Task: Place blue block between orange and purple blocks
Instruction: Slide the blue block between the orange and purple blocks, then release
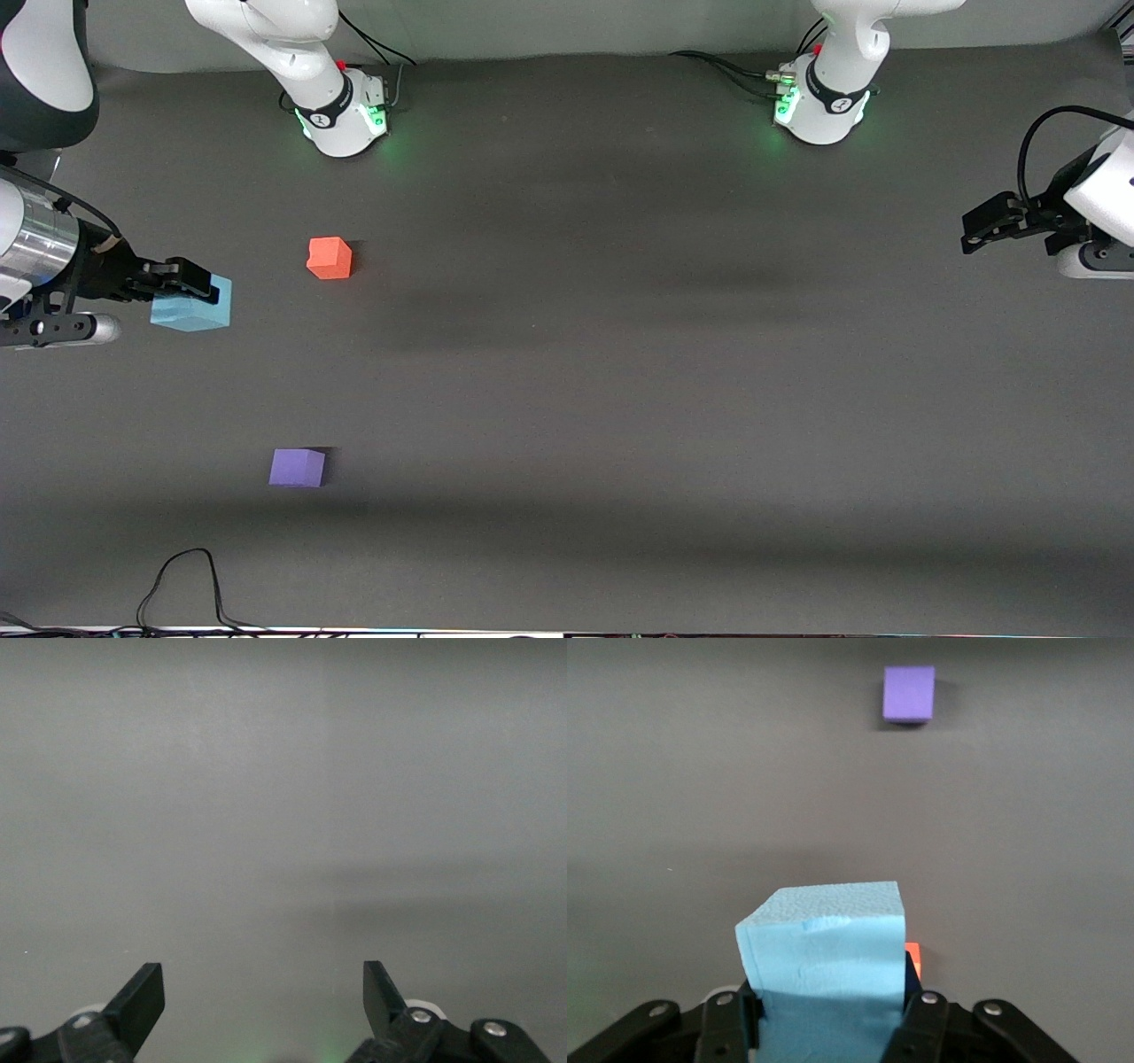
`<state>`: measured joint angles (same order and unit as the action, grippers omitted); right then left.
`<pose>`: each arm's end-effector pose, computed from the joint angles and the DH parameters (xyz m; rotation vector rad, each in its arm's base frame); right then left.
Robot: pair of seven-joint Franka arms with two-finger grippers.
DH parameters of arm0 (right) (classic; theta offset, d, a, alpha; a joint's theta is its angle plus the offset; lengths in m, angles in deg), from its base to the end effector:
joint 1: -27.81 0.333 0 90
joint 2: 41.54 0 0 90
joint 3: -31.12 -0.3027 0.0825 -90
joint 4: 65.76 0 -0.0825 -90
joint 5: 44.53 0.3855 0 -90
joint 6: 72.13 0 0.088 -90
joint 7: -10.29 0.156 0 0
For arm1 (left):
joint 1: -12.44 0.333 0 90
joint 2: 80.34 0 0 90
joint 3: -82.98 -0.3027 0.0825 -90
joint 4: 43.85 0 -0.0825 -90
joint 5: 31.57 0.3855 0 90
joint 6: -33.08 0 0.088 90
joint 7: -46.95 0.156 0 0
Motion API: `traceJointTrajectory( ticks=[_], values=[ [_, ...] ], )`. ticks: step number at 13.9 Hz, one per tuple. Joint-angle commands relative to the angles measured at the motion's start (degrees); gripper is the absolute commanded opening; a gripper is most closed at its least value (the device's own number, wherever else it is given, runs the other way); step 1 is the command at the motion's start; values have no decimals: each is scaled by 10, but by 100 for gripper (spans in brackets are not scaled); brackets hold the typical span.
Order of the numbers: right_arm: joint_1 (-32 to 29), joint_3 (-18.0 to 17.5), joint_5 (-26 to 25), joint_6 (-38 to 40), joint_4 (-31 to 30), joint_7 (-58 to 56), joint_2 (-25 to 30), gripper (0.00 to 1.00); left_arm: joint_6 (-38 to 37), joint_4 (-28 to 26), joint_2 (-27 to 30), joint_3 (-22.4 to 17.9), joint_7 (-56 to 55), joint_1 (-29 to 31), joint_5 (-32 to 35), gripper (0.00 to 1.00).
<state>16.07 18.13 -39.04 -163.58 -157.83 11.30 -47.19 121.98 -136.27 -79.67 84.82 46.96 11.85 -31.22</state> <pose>0.5748 0.0231 0.4938 -3.0215 0.0049 0.1653 0.5465 -0.0223 0.5472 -3.1324 0.0667 0.0777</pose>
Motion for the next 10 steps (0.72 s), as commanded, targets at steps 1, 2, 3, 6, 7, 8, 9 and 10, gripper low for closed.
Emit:
traceJointTrajectory(
  ticks=[1,2,3,6,7,8,9,10],
  values=[
    [1,19,0,-42,-80,-15,35,26,8,-5,6,1,-10,0,-2,100],
    [4,30,0,-63,-106,-17,36,26,8,-6,6,1,-10,0,-2,100],
    [1,31,0,-95,-140,-17,35,26,9,-6,6,1,-10,0,-2,100],
    [0,42,0,-222,-238,-36,17,26,12,-6,3,1,-10,0,-3,100],
    [-2,43,0,-253,-253,-42,-1,26,12,-7,4,1,-10,0,-3,100],
    [-2,45,0,-278,-261,-44,-18,26,12,-7,4,1,-10,0,-3,100],
    [-2,46,1,-304,-266,-45,-43,26,13,-7,4,1,-10,0,-4,100],
    [-1,46,1,-332,-270,-50,-70,26,13,-7,3,1,-10,0,-4,100]
  ],
)
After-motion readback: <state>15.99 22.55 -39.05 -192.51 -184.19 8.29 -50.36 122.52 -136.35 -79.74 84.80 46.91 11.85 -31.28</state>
